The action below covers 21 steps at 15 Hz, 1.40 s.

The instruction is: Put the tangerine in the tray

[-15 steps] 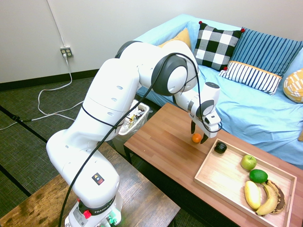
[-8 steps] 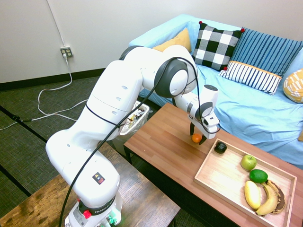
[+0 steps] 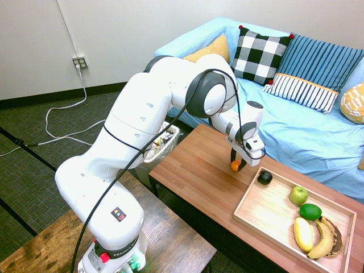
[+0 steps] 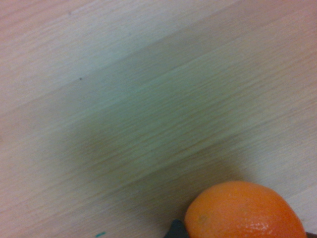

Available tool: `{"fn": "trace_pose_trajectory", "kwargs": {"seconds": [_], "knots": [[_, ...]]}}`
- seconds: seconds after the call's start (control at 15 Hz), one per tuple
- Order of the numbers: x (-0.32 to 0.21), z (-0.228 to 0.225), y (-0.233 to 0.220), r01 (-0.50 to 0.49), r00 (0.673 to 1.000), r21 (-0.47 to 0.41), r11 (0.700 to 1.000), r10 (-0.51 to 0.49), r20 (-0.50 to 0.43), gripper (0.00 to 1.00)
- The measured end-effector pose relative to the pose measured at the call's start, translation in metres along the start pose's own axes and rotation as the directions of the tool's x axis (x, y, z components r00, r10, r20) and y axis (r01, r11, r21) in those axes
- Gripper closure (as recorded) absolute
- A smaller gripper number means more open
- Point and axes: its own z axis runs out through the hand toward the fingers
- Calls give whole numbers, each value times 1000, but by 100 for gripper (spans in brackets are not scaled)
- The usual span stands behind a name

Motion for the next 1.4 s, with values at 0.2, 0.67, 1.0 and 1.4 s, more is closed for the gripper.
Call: {"fn": "trace_pose_trajectory", "kwargs": {"seconds": [0.2, 0.67, 1.0, 1.4], "knots": [[23, -37, 6, -2, 1000, 26, 1000, 3, -17, 100], [151, -93, 116, -149, 986, -15, 989, 147, -80, 100], [189, -30, 171, -235, 971, -85, 968, 230, -67, 100], [181, 14, 170, -265, 964, -91, 960, 264, -26, 100]]}}
